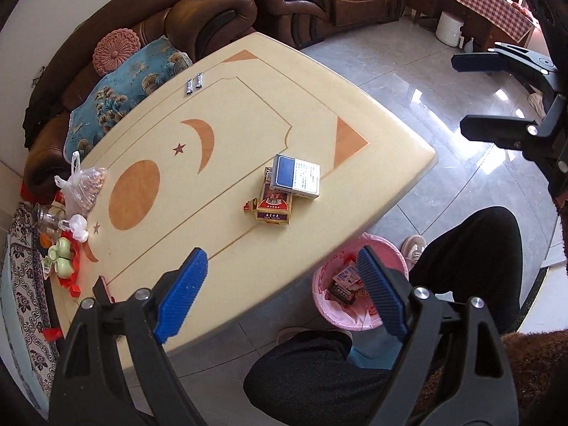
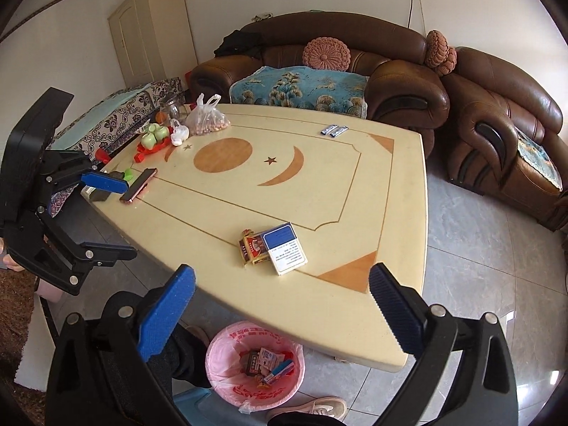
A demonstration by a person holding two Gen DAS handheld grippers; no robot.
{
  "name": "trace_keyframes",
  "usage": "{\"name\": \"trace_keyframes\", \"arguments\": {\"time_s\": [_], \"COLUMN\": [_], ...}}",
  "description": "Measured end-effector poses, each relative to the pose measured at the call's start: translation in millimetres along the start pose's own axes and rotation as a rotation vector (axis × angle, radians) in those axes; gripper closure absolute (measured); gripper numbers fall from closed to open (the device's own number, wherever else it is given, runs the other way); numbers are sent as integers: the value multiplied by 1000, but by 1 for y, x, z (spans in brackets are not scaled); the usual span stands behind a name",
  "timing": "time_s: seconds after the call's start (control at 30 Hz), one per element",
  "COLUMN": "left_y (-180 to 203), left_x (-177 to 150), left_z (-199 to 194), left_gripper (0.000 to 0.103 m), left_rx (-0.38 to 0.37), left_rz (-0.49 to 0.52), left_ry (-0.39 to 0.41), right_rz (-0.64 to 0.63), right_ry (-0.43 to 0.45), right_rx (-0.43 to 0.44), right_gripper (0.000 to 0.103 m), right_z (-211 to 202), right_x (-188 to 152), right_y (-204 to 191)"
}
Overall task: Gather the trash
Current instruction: 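Reach the left tool to the red cigarette pack while the right tool reaches the blue-white box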
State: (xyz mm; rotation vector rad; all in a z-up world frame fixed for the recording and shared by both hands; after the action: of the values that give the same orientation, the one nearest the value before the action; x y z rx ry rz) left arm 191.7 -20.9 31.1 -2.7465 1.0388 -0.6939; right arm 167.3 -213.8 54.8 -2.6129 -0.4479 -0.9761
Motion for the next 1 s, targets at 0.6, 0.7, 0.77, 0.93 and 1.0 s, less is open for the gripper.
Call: {"name": "trace_keyframes", "arguments": {"time_s": [0.6,0.7,0.77,0.93,1.0], "left_y": [7,9,10,11,12], "left_x": [21,24,25,28,28], "left_z": [114,135,149,185,198], "left_gripper": [19,19,19,19,19], "left_rx": [28,18,2,-17,-24], "left_rz": [128,138,137,141,146], "left_ry": [-151,-173,-191,-227,-245], "right_rz": [-23,-43,-55,-107,-136], "right_ry": [-109,-135,-155,-221,-252], "right_rx": [2,-1,4,28,37], "right_gripper": [7,7,7,7,7], "right_z": [96,116,131,171,188], "right_x": [11,8,6,-4,-10], "right_y": [37,39,40,34,30]}}
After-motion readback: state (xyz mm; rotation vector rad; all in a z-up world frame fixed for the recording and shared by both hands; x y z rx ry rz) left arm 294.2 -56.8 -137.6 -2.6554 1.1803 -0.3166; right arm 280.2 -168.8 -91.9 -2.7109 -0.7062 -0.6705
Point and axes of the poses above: each gripper's, at about its wrist camera, not at the fingertips, and z roughly the way its jaws point, y to its right, x to its top, the point moved 4 cm from there along z, roughly the way its jaws point, and after that the axes turned 7 degrees about x, right-handed, at the moved point
